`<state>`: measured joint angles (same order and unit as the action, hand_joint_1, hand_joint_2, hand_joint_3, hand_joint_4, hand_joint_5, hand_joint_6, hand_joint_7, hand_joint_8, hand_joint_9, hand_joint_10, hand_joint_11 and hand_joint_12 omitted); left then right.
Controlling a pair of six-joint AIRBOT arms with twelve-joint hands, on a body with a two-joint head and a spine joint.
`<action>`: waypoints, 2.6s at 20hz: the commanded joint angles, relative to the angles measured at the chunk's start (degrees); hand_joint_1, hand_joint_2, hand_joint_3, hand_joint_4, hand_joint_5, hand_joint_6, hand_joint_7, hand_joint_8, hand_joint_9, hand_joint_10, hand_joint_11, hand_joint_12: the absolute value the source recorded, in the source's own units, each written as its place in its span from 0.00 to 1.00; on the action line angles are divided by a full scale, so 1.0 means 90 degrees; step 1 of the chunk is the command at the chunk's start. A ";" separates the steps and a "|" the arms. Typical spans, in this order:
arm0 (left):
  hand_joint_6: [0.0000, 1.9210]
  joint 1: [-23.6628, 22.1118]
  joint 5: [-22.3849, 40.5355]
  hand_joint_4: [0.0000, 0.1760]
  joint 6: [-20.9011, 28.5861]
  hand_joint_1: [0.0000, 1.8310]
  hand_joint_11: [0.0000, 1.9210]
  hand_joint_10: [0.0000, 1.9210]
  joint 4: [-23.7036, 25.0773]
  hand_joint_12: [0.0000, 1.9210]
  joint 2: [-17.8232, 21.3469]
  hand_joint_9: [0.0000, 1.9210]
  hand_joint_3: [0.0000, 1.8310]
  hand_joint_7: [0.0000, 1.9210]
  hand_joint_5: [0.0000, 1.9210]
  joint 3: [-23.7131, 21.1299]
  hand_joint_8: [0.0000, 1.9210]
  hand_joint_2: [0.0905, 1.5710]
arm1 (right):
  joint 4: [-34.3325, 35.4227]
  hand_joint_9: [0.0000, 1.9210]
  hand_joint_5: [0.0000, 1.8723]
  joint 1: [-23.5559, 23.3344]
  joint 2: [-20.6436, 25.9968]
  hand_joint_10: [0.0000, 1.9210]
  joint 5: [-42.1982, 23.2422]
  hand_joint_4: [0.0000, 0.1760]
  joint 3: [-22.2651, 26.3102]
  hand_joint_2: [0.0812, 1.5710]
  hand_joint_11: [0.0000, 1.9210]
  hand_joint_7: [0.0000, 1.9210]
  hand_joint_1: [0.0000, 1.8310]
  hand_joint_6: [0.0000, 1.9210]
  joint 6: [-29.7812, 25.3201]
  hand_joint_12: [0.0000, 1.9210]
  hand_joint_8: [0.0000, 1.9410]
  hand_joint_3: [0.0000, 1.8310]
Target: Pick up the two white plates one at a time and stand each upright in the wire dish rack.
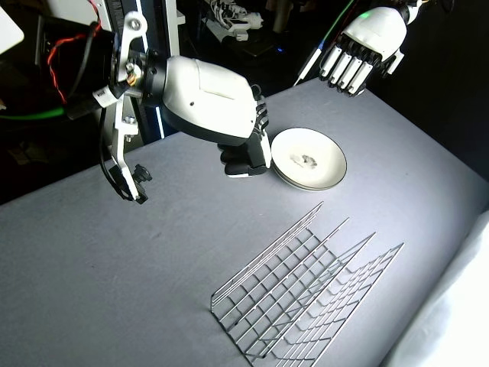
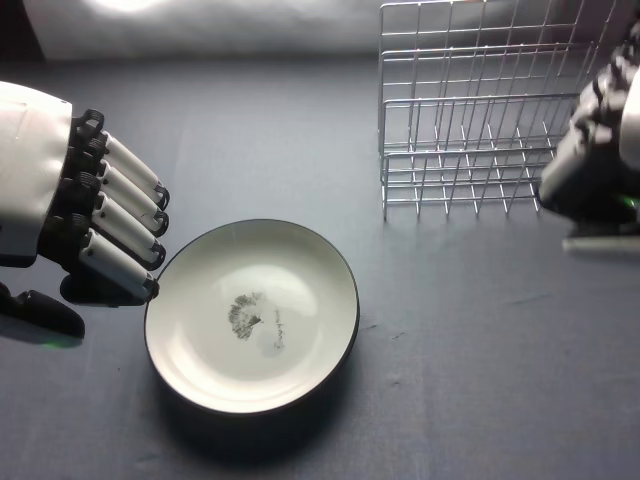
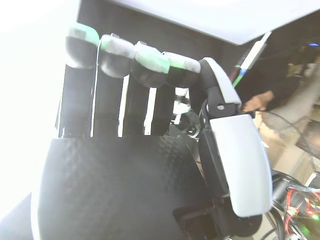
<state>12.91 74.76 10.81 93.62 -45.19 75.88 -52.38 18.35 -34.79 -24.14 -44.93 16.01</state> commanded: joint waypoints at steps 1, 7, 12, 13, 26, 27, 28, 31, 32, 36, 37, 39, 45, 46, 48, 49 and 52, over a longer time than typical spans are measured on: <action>0.02 -0.0062 0.0300 0.00 0.0024 0.00 0.00 0.03 -0.0588 0.05 0.0011 0.00 0.09 0.01 0.03 0.0018 0.03 0.62 | 0.0118 0.00 0.03 0.0055 -0.0005 0.01 -0.0690 0.00 -0.0048 0.74 0.00 0.01 0.08 0.01 0.0051 0.01 0.01 0.10; 0.00 0.0026 0.0333 0.00 0.0019 0.00 0.00 0.00 -0.0385 0.01 0.0008 0.00 0.00 0.02 0.05 0.0036 0.00 0.68 | 0.0013 0.03 0.06 0.0477 -0.0468 0.00 -0.1292 0.00 -0.0719 0.82 0.00 0.04 0.07 0.00 0.0373 0.00 0.00 0.00; 0.00 0.0010 0.0466 0.00 -0.0016 0.00 0.00 0.00 0.0576 0.00 -0.0236 0.00 0.00 0.00 0.02 0.0078 0.00 0.67 | 0.0021 0.00 0.00 0.0597 -0.0698 0.00 -0.1314 0.00 -0.0831 0.73 0.00 0.00 0.24 0.00 0.0669 0.00 0.00 0.00; 0.00 0.0024 0.0459 0.00 -0.0016 0.00 0.00 0.00 0.0624 0.00 -0.0297 0.00 0.00 0.00 0.02 0.0139 0.00 0.67 | 0.0024 0.00 0.00 0.0611 -0.0771 0.00 -0.1377 0.00 -0.0890 0.71 0.00 0.00 0.28 0.00 0.0753 0.00 0.00 0.00; 0.00 0.1404 -0.0715 0.00 -0.0348 0.00 0.00 0.00 0.0547 0.00 -0.0973 0.00 0.00 0.00 0.00 0.0597 0.00 0.66 | 0.1459 0.00 0.00 0.1241 -0.1073 0.00 -0.2434 0.00 -0.1093 0.54 0.00 0.00 0.59 0.00 0.1828 0.00 0.00 0.00; 0.00 0.1484 -0.0775 0.00 -0.0370 0.00 0.00 0.00 0.0517 0.00 -0.0996 0.00 0.00 0.00 0.00 0.0623 0.00 0.66 | 0.1459 0.00 0.00 0.1247 -0.1071 0.00 -0.2510 0.00 -0.1085 0.51 0.00 0.00 0.64 0.00 0.1825 0.00 0.00 0.00; 0.00 0.1567 -0.0799 0.00 -0.0384 0.00 0.00 0.00 0.0441 0.00 -0.1004 0.00 0.00 0.00 0.00 0.0639 0.00 0.65 | 0.1459 0.00 0.00 0.1246 -0.1062 0.00 -0.2520 0.00 -0.1070 0.51 0.00 0.00 0.65 0.00 0.1825 0.00 0.00 0.00; 0.00 0.1722 -0.0829 0.00 -0.0645 0.00 0.00 0.00 0.0307 0.00 -0.1035 0.00 0.00 0.00 0.00 0.0633 0.00 0.65 | 0.1459 0.00 0.00 0.1246 -0.1022 0.00 -0.2521 0.00 -0.0983 0.55 0.00 0.00 0.70 0.00 0.1821 0.00 0.00 0.00; 0.00 0.1742 -0.0829 0.00 -0.0699 0.00 0.00 0.00 0.0308 0.00 -0.1067 0.00 0.00 0.00 0.00 0.0637 0.00 0.65 | 0.1459 0.00 0.00 0.1249 -0.1020 0.00 -0.2521 0.00 -0.0950 0.56 0.00 0.00 0.71 0.00 0.1825 0.00 0.00 0.00; 0.00 0.1802 -0.0916 0.00 -0.0770 0.00 0.00 0.00 0.0307 0.00 -0.1206 0.00 0.00 0.00 0.00 0.0791 0.00 0.65 | 0.1459 0.00 0.00 0.1353 -0.0982 0.00 -0.2528 0.00 -0.0801 0.57 0.00 0.00 0.72 0.00 0.1868 0.00 0.00 0.00; 0.00 0.1861 -0.0935 0.00 -0.0851 0.00 0.00 0.00 0.0307 0.00 -0.1271 0.00 0.00 0.00 0.00 0.0880 0.00 0.66 | 0.1459 0.00 0.00 0.1368 -0.0975 0.00 -0.2528 0.00 -0.0779 0.57 0.00 0.00 0.73 0.00 0.1877 0.00 0.00 0.00; 0.00 0.1965 -0.0958 0.00 -0.0970 0.00 0.00 0.00 0.0307 0.00 -0.1392 0.00 0.00 0.00 0.00 0.1071 0.00 0.66 | 0.1459 0.00 0.00 0.1382 -0.0973 0.00 -0.2535 0.00 -0.0756 0.57 0.00 0.00 0.73 0.00 0.1899 0.00 0.00 0.01; 0.00 0.2055 -0.1049 0.00 -0.1189 0.00 0.00 0.00 0.0305 0.00 -0.1613 0.00 0.00 0.00 0.00 0.1496 0.00 0.66 | 0.1459 0.00 0.00 0.1383 -0.0917 0.00 -0.2628 0.00 -0.0728 0.59 0.00 0.00 0.73 0.00 0.1906 0.00 0.00 0.01; 0.00 0.2055 -0.1061 0.00 -0.1189 0.00 0.00 0.00 0.0305 0.00 -0.1628 0.00 0.00 0.00 0.00 0.1534 0.00 0.66 | 0.1459 0.00 0.00 0.1383 -0.0916 0.00 -0.2628 0.00 -0.0724 0.59 0.00 0.00 0.74 0.00 0.1906 0.00 0.00 0.01; 0.01 0.2053 -0.1086 0.00 -0.1189 0.00 0.00 0.00 0.0300 0.00 -0.1665 0.00 0.00 0.00 0.02 0.1647 0.00 0.65 | 0.1459 0.00 0.00 0.1385 -0.0909 0.00 -0.2630 0.00 -0.0713 0.59 0.00 0.00 0.74 0.00 0.1907 0.00 0.00 0.01; 0.00 0.2053 -0.1082 0.00 -0.1189 0.00 0.00 0.00 0.0300 0.00 -0.1677 0.00 0.00 0.00 0.01 0.1685 0.00 0.65 | 0.1460 0.00 0.00 0.1402 -0.0907 0.00 -0.2632 0.00 -0.0714 0.60 0.00 0.00 0.73 0.00 0.1911 0.00 0.00 0.01; 0.00 0.2044 -0.0997 0.00 -0.1189 0.00 0.00 0.00 0.0300 0.00 -0.1704 0.00 0.00 0.00 0.01 0.1868 0.00 0.66 | 0.1461 0.00 0.00 0.1443 -0.0911 0.00 -0.2621 0.00 -0.0714 0.58 0.00 0.00 0.71 0.00 0.1945 0.00 0.00 0.00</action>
<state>31.59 64.16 0.03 99.22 -60.62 92.38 -41.82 31.70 -43.29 -42.06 -51.53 33.28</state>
